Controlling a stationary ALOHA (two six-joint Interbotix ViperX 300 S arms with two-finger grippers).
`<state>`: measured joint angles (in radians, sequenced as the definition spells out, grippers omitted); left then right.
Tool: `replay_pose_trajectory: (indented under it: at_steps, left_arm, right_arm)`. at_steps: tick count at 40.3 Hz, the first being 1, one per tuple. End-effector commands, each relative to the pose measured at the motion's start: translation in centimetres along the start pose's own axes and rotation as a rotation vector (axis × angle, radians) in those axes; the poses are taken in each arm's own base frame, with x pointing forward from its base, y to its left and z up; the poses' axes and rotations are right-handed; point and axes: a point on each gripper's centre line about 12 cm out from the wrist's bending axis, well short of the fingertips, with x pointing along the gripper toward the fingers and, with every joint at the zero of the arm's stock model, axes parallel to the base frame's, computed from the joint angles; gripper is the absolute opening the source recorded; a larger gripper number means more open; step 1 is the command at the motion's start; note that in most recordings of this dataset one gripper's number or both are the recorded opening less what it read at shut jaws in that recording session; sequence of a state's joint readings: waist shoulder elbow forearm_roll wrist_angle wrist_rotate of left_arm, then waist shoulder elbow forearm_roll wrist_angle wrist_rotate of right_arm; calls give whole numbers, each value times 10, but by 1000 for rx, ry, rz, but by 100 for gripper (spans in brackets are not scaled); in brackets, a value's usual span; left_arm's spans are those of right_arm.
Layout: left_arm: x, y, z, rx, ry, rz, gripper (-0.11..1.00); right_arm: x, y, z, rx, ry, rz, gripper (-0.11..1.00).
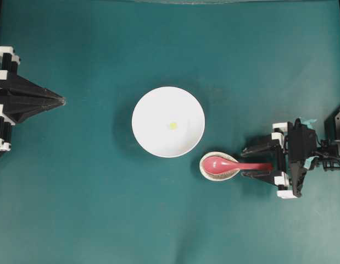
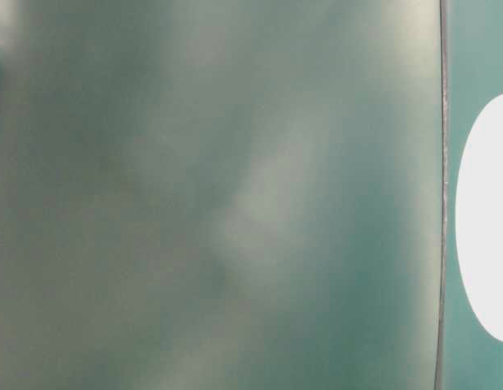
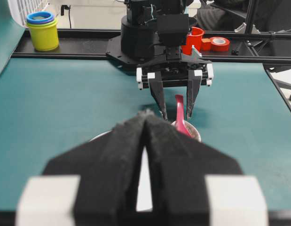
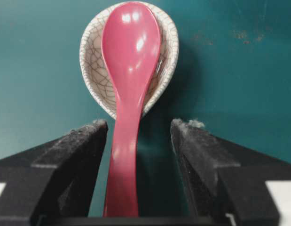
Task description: Scoop the yellow hexagonal prism block from the bowl with a spoon using the right arm.
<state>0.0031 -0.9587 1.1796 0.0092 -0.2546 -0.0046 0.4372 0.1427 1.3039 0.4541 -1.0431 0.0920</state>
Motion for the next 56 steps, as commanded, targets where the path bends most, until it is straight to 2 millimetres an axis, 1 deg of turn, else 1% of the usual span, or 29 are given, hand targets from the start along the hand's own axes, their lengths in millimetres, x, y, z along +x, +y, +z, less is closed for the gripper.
replay_pose_trajectory:
  at_steps: [1, 33, 38, 46, 56]
  left_arm:
    - [3, 0, 9, 0, -21, 1, 1]
    - [3, 0, 8, 2, -20, 1, 1]
    - [3, 0, 8, 2, -17, 1, 1]
    - [3, 0, 7, 3, -11, 1, 1]
    - [3, 0, 7, 2, -5, 1, 1]
  right_arm:
    - [1, 3, 4, 3, -22, 7, 61]
    - [2, 3, 5, -52, -24, 7, 61]
    - [2, 3, 4, -57, -22, 6, 58]
    - [3, 4, 6, -80, -26, 8, 50]
    - [1, 4, 9, -80, -35, 11, 49]
